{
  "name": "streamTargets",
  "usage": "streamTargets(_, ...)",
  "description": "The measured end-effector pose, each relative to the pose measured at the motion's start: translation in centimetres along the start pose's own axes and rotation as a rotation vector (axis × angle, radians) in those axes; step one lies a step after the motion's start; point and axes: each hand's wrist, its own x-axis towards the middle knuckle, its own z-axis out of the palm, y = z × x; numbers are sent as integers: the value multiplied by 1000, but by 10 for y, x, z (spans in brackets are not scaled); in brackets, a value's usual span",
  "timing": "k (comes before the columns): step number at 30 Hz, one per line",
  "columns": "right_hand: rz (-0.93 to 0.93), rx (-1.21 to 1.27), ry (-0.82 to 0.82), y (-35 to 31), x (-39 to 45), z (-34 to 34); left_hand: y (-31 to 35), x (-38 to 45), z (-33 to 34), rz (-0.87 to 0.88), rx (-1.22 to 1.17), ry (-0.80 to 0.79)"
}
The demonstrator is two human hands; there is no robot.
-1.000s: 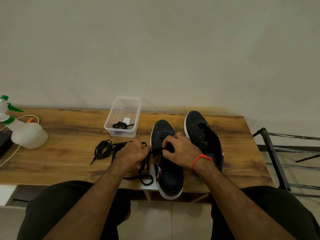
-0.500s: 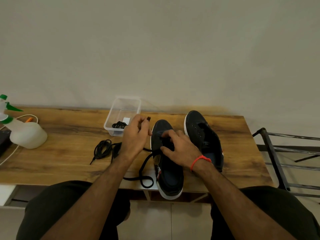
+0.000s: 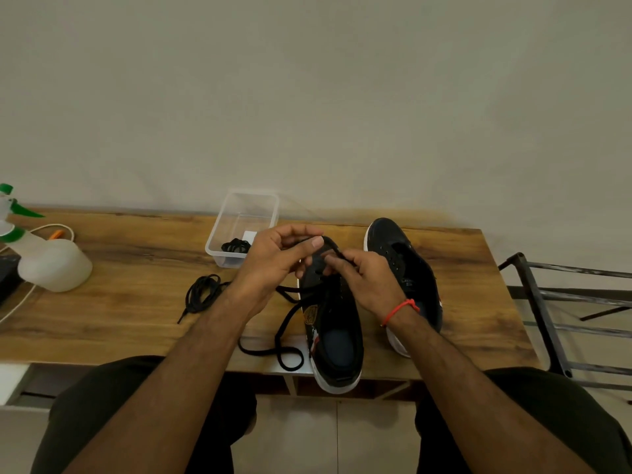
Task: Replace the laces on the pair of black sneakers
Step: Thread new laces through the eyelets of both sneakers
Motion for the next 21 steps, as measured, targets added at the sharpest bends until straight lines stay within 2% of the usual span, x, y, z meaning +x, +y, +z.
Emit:
streamTargets(2, 46, -35, -50, 2, 0, 1, 2, 0, 2, 2, -126, 34)
streamTargets(7, 96, -340, -156, 8, 1, 2, 6, 4, 0, -17, -503, 203)
streamTargets(10, 173, -363, -205, 6, -5, -1, 10, 8, -7, -52, -526, 280)
streamTargets(13, 214, -366, -278, 8, -12, -2, 8, 9, -8, -79, -540, 290)
streamTargets(17, 244, -380, -236, 14, -18, -3, 6, 8, -3, -141, -409, 147)
streamTargets(21, 291, -329, -181, 12, -19, -7, -9, 1, 3, -194, 78, -105)
